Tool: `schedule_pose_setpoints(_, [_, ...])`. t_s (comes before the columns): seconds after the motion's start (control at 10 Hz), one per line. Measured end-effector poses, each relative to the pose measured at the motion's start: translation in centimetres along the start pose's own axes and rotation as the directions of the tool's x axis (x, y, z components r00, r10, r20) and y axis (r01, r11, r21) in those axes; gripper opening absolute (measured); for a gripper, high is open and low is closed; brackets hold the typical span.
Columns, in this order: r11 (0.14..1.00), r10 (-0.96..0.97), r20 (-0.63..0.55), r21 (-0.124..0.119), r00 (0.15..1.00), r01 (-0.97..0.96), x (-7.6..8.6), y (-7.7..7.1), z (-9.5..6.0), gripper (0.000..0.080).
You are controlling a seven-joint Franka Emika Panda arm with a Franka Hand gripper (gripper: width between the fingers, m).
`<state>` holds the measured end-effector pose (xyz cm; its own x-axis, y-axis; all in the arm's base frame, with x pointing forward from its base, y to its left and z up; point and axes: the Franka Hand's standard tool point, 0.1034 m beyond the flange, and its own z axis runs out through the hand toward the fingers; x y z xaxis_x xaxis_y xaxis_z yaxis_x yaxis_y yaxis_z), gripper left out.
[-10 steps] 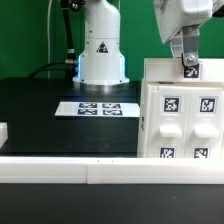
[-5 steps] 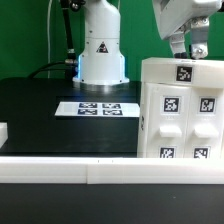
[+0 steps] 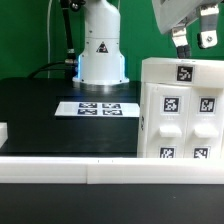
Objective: Assemble cabinet
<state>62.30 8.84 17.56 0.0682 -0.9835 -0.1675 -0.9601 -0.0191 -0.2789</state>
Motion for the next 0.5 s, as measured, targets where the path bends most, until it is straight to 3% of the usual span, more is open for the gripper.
schedule_pose_setpoints(0.1, [0.999, -0.041, 0.000, -0.001, 0.999, 0.041, 0.0, 0.0, 0.0, 0.0798])
schedule_pose_setpoints(0.2, [0.981, -0.190, 0.013, -0.042, 0.982, 0.191, -0.6, 0.2, -0.1, 0.0798])
schedule_pose_setpoints(0.5, [0.910, -0.411, 0.034, -0.039, 0.911, 0.412, -1.1, -0.3, -0.4, 0.0798])
